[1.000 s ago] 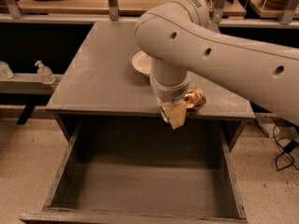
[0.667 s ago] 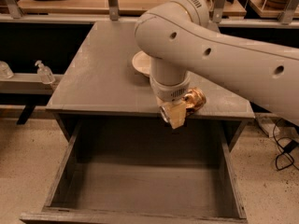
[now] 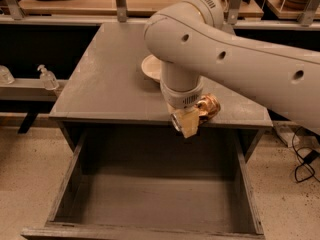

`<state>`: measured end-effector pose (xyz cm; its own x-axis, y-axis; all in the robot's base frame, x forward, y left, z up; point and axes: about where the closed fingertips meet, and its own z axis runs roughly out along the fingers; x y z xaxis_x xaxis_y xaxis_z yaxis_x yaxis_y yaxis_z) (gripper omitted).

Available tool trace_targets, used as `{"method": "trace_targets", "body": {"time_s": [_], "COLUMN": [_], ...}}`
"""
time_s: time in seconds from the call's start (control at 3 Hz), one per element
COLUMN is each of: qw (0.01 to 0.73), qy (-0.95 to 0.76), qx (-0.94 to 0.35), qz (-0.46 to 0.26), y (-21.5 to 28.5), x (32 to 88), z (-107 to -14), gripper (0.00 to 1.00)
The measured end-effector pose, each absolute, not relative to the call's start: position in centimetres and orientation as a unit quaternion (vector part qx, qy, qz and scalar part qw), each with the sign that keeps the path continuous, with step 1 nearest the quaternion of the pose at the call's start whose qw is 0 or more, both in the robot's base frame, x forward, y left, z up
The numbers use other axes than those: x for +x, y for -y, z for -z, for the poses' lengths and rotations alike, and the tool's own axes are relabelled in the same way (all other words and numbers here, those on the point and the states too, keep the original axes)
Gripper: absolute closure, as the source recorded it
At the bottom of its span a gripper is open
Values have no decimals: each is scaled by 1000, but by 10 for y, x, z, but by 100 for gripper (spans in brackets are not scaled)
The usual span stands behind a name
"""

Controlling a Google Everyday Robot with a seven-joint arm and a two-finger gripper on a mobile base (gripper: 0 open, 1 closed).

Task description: Pick orange can from top drawer and place on counter

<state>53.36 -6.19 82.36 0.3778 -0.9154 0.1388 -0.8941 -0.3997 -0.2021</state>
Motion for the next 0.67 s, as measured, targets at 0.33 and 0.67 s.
{"method": "trace_targets", "body": {"time_s": [0.33,0.67], "qw": [47,47], "qy": [-546,-546], "qx": [-829,-829], "qz": [114,114], "y": [62,62], "x": [534,534], "z": [-824,-824], "gripper": [100,100]}}
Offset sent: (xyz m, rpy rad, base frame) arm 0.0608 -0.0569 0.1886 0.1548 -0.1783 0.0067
